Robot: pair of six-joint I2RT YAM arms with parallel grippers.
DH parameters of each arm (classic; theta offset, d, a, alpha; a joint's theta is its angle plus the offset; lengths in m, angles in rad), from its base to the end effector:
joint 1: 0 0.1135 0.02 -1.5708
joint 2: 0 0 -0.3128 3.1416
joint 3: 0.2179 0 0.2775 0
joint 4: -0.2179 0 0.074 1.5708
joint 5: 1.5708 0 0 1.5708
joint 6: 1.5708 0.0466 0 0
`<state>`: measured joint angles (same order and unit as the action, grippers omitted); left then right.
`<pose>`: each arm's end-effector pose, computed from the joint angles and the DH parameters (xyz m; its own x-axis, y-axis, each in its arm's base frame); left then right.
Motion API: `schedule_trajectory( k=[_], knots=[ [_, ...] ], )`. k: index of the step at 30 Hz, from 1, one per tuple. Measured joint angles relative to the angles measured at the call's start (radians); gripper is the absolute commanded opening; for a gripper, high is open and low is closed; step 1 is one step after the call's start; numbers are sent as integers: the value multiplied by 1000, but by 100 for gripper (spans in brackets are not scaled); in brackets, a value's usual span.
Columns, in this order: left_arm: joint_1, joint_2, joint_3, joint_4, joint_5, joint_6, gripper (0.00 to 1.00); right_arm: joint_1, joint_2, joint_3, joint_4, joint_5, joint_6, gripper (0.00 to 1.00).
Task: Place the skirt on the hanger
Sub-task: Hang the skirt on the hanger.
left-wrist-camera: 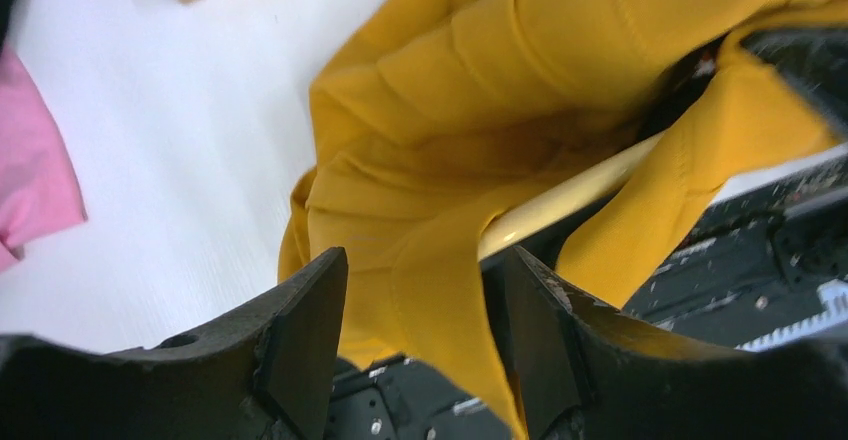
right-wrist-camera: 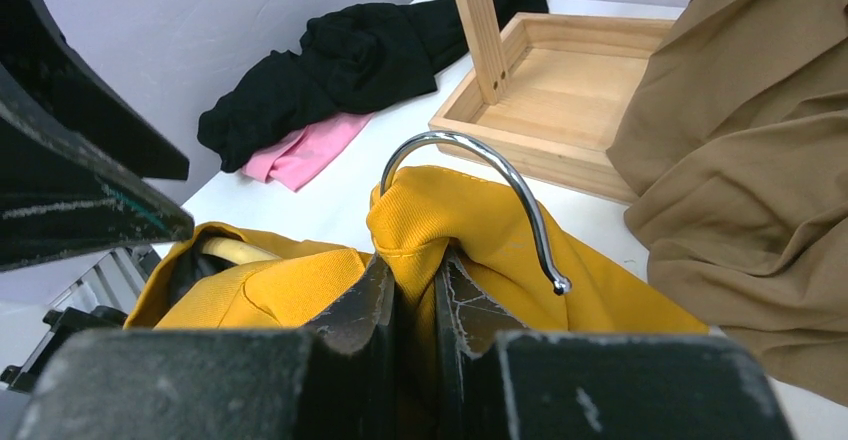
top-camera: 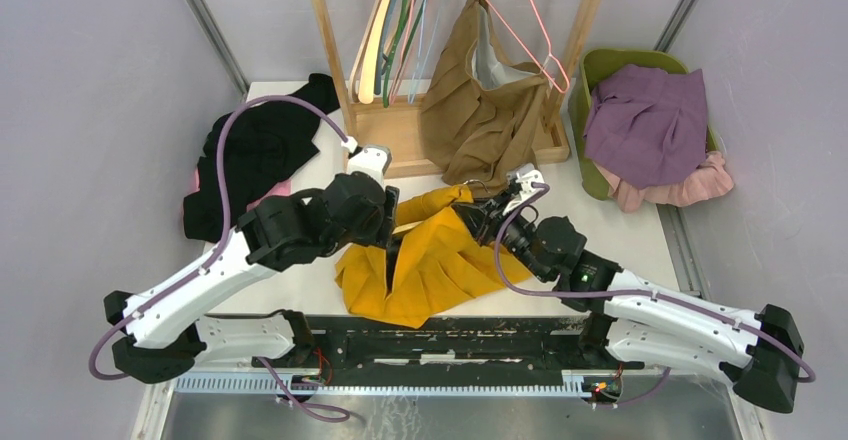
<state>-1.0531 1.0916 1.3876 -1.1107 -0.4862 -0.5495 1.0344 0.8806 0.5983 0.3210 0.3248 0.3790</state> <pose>0.1162 -0.1600 0.4437 -0.6254 0.1651 -0.7626 0.3318 0.9408 -0.0684 0.1231 0.1779 0.3414 -0.2227 0.3115 -0.9238 -0.6127 0.6923 0.3812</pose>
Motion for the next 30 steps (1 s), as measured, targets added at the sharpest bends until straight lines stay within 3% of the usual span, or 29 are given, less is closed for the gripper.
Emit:
schedule_trajectory(
  k=[10,12,17,30],
  knots=[
    [0,-16,-131,-38,127,-27,63,-3,-40,-53,-5,0,15,1],
    [0,-16,-146,-30,144,-27,53,-3,-47,-56,-6,0,18,1],
    [2,0,-181,-18,151,-29,6,-5,-61,-73,-13,1,17,1],
    [3,48,-82,-56,98,-30,3,-9,-113,-81,-89,35,14,1]
  ],
)
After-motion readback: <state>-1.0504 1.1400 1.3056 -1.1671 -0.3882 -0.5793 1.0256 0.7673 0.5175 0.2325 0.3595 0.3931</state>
